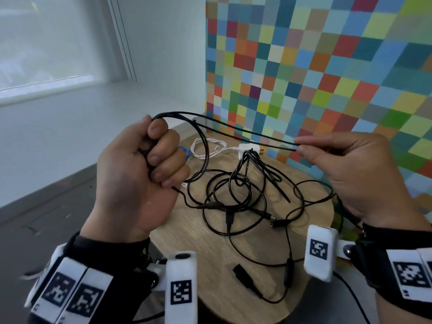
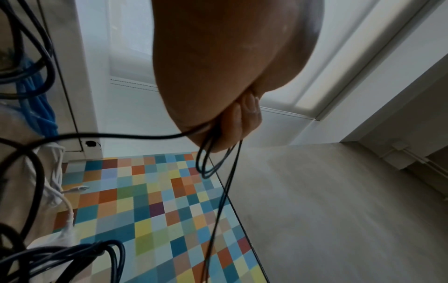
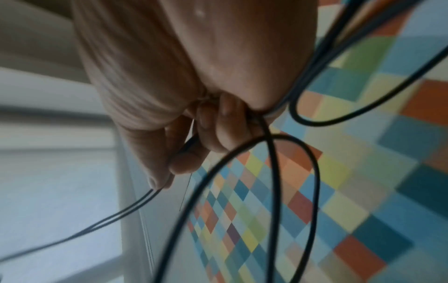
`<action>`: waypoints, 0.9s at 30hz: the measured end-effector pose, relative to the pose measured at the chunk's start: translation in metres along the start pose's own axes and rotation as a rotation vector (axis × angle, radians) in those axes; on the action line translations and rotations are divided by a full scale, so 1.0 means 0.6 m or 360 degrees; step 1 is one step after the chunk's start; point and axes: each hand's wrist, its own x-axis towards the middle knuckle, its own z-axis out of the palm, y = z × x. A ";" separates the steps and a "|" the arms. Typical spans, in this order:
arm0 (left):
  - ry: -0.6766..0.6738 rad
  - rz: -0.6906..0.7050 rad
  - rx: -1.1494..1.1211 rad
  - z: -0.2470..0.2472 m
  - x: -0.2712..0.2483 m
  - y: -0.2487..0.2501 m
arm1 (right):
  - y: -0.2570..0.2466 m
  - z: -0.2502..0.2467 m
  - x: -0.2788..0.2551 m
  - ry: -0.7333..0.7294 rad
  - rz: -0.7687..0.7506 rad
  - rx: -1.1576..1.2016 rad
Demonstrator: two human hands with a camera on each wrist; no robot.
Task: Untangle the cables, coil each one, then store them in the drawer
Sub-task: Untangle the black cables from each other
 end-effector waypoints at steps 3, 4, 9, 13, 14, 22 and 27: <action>0.0038 0.0044 0.0081 0.011 0.000 -0.012 | -0.007 0.013 -0.007 -0.0090 -0.0075 -0.0393; 0.0057 0.0071 0.0168 0.016 -0.001 -0.018 | -0.012 0.020 -0.009 -0.0136 -0.0079 -0.0485; 0.0055 0.0428 0.1083 0.039 -0.014 -0.057 | -0.051 0.070 -0.032 -0.0449 -0.0166 -0.0793; -0.0046 0.0559 0.1385 0.049 -0.017 -0.079 | -0.066 0.097 -0.045 -0.0678 -0.0144 -0.0908; -0.0055 0.0556 0.1373 0.050 -0.018 -0.080 | -0.064 0.097 -0.045 -0.0697 -0.0151 -0.0868; 0.0112 0.0257 0.0610 0.040 -0.015 -0.028 | -0.050 0.042 -0.023 -0.0605 0.0165 -0.0468; -0.0147 0.0105 0.0778 0.029 -0.016 -0.011 | -0.035 0.027 -0.017 -0.0746 0.0332 -0.0543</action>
